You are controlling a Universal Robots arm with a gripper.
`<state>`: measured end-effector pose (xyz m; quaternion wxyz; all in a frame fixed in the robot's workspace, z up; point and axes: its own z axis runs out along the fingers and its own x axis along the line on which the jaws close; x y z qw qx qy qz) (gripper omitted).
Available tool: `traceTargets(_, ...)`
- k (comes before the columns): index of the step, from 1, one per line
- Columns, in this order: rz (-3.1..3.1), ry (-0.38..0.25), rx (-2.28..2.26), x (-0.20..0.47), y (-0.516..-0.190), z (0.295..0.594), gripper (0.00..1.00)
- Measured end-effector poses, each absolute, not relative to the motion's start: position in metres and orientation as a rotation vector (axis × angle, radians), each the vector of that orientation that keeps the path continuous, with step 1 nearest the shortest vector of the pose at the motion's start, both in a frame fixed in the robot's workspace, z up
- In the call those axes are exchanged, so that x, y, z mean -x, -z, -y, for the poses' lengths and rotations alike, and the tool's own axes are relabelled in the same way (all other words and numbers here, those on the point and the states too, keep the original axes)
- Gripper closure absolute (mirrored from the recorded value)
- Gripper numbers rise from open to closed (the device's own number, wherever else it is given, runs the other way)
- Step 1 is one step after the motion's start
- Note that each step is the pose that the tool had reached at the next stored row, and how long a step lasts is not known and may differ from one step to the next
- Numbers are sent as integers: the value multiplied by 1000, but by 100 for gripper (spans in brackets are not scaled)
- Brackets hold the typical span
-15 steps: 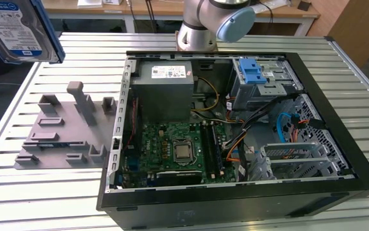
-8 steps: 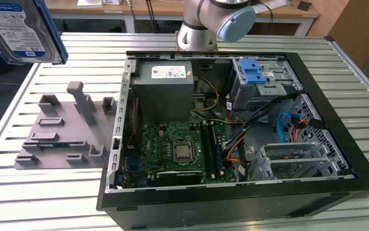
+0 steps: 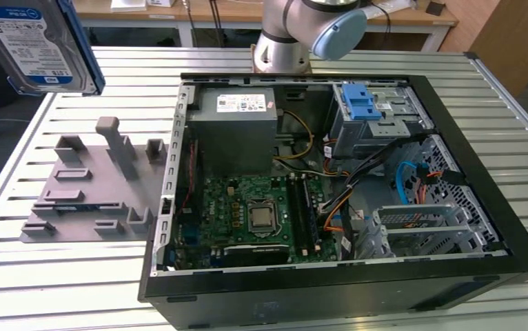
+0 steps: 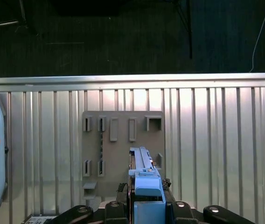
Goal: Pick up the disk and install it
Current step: 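Pick up the disk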
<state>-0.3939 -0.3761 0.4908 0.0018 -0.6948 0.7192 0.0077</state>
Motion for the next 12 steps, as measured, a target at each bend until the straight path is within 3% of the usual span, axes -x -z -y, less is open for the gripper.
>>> traceTargets(12,-2257,-25,2180,378,-491,384,64)
